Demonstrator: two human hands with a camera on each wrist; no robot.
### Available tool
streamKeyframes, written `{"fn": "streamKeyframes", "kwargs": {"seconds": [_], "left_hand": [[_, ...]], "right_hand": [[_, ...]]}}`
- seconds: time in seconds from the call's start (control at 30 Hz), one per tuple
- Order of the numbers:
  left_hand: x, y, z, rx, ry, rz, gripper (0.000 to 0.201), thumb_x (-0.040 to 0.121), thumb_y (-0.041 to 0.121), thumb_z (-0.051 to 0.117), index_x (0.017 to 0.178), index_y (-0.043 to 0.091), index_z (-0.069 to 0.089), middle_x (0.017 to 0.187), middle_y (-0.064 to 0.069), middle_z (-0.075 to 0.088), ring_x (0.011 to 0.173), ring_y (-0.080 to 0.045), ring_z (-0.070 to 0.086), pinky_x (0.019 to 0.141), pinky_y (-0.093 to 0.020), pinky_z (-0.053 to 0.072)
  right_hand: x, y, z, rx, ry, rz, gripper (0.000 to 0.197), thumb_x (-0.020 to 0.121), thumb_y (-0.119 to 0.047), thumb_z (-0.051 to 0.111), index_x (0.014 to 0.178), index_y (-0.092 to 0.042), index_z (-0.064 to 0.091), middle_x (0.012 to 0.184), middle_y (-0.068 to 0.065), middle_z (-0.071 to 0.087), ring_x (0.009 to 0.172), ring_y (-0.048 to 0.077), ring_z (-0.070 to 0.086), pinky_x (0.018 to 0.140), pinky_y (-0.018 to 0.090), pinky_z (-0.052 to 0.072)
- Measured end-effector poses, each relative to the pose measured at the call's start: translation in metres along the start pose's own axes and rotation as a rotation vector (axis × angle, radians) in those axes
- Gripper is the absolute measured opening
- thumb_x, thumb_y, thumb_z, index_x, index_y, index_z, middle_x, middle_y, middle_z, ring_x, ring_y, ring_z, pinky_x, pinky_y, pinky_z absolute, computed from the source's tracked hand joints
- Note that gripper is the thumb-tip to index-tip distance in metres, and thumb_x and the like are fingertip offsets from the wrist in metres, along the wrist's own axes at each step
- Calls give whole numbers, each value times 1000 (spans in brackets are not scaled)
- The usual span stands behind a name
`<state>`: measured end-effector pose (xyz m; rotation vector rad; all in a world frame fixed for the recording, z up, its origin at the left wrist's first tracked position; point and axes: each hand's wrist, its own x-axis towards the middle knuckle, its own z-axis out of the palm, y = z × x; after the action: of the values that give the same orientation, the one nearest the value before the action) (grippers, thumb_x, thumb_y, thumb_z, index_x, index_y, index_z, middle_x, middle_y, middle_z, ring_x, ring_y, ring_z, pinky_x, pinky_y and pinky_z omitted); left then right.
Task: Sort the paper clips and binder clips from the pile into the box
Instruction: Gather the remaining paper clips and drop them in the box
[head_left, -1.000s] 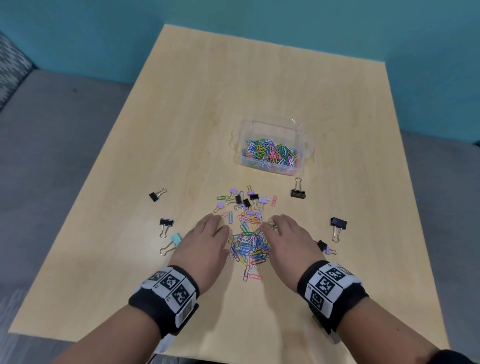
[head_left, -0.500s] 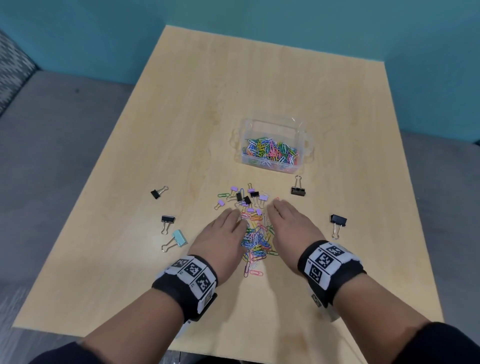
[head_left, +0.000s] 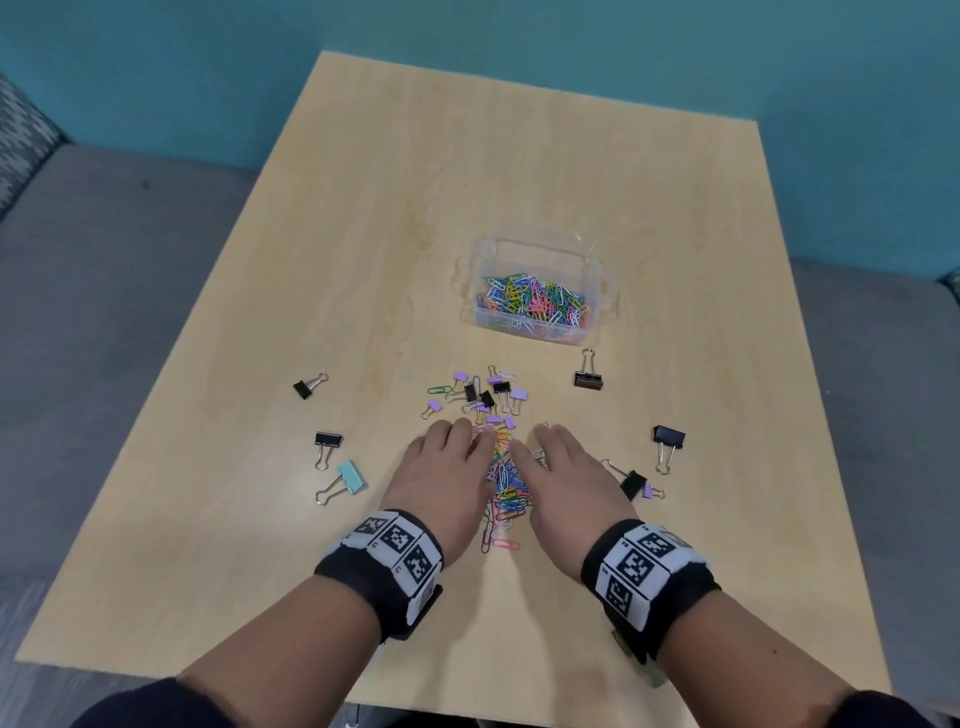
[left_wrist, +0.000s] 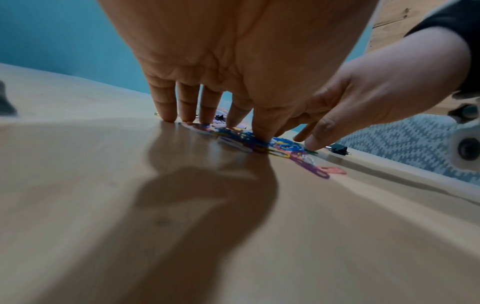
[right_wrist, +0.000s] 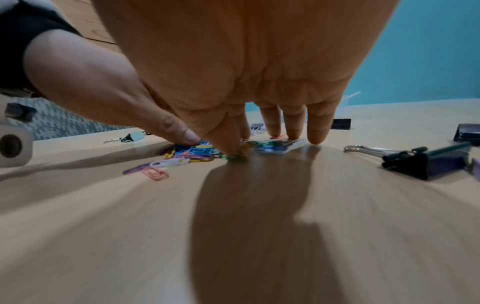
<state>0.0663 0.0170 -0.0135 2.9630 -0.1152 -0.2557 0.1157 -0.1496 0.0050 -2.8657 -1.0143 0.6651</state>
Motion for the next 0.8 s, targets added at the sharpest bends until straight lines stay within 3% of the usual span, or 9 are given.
{"fn": "streamKeyframes", "kwargs": {"seconds": [0.17, 0.33, 0.43, 0.53, 0.67, 0.8], "left_hand": [[-1, -3, -1, -14, -31, -15, 43, 88, 38, 51, 125, 16, 51, 121, -7, 52, 109, -29, 48, 85, -39, 47], [-7, -4, -3, -51, -36, 0, 35, 90, 34, 50, 118, 15, 57, 132, -7, 50, 120, -28, 45, 88, -38, 47], [-8, -3, -2, -39, -58, 39, 42, 92, 32, 47, 129, 13, 51, 148, -6, 38, 134, -28, 36, 97, -38, 43], [-5, -3, 2, -25, -87, 96, 48, 96, 31, 39, 140, 13, 40, 153, -6, 31, 140, -28, 28, 108, -39, 33], [-7, -5, -2, -51, -69, 103, 43, 92, 33, 30, 124, 15, 54, 139, -5, 50, 128, -26, 41, 98, -38, 44], [-12, -7, 5, -61, -57, 95, 45, 90, 30, 41, 129, 10, 50, 141, -9, 47, 130, -31, 41, 100, -42, 45]], "right_hand": [[3, -8, -4, -35, -14, 31, 79, 83, -15, 50, 149, -24, 9, 154, 14, 14, 144, 33, 7, 112, 43, 22], [-1, -14, -5, -15, -49, -3, 67, 82, -16, 47, 145, -24, 22, 152, 14, 18, 143, 34, 9, 112, 44, 22], [0, -16, -9, 15, -10, 10, 67, 83, -15, 49, 145, -17, 23, 152, 14, 18, 143, 32, 12, 112, 41, 23], [1, -18, -7, 2, -30, 12, 72, 84, -15, 49, 148, -12, 17, 155, 14, 13, 144, 32, 8, 114, 41, 21], [-4, -17, -2, 15, -14, -28, 63, 84, -16, 47, 143, -9, 27, 153, 12, 22, 143, 31, 13, 114, 40, 23], [-3, -18, 1, 6, -36, -55, 69, 86, -14, 45, 148, -4, 17, 156, 12, 15, 145, 31, 8, 117, 41, 19]]}}
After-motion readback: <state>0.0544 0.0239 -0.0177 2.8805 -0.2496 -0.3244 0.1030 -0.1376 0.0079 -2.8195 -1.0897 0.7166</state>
